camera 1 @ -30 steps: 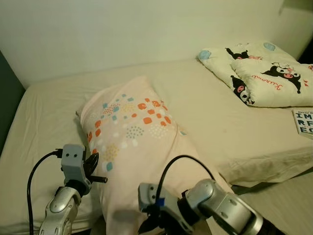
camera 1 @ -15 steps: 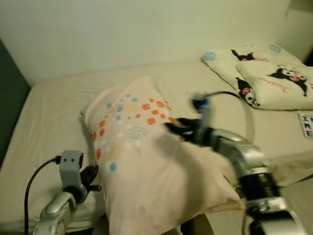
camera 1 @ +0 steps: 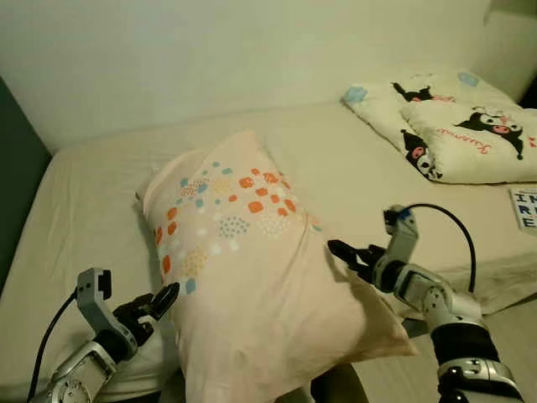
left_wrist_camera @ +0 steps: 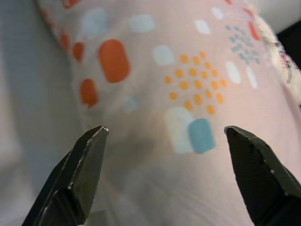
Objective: Clean up the room
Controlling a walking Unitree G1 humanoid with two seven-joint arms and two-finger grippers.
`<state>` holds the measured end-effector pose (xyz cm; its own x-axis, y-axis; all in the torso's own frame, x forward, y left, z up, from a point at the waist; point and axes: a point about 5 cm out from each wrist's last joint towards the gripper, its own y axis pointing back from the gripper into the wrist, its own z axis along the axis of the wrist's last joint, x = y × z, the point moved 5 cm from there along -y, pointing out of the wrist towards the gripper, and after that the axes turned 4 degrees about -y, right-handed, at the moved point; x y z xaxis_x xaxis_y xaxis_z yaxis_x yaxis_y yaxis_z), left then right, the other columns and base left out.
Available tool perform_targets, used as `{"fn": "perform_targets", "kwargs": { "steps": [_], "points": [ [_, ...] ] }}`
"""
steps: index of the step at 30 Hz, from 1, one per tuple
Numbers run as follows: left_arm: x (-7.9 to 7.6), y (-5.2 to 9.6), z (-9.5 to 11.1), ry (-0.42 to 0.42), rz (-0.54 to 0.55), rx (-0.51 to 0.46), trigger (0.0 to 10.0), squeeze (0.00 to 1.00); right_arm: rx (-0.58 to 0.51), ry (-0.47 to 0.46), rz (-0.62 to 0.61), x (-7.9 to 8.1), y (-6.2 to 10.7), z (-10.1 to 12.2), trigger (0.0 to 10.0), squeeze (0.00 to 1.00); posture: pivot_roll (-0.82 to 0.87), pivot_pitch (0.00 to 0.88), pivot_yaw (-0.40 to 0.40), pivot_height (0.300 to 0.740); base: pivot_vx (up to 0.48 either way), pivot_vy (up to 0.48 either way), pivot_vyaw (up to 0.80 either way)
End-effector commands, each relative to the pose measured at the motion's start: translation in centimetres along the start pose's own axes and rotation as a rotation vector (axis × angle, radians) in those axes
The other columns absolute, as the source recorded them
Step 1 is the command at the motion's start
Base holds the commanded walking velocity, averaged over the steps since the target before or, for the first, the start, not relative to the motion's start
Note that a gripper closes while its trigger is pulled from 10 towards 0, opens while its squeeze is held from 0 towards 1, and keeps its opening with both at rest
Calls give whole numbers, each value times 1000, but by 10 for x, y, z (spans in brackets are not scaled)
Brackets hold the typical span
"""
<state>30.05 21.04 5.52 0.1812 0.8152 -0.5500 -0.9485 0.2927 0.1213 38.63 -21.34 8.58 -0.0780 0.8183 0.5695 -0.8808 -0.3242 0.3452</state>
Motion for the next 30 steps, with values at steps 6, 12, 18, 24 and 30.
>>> {"fn": "perform_targets", "kwargs": {
  "steps": [6,12,18,24,30],
  "points": [
    [-23,-11,-29,-2,-95,71,10000,1000,10,-45,16,-15,7,-2,10000,1000,-15,183,11,606,0,0,0],
    [-29,-17,-38,-8,-113,94,10000,1000,7,-6,24,-21,11,1,10000,1000,-18,199,19,606,0,0,0],
    [-40,-22,-53,21,-147,127,10000,1000,-23,-4,32,-27,12,7,10000,1000,-10,230,31,606,0,0,0],
    [-50,-23,-62,46,-182,156,10000,1000,-40,-16,31,-31,13,8,10000,1000,6,250,36,606,0,0,0],
    [-66,-35,-58,102,-210,128,10000,1000,-26,6,15,-31,8,0,10000,541,25,282,55,606,0,0,0]
  ]
}}
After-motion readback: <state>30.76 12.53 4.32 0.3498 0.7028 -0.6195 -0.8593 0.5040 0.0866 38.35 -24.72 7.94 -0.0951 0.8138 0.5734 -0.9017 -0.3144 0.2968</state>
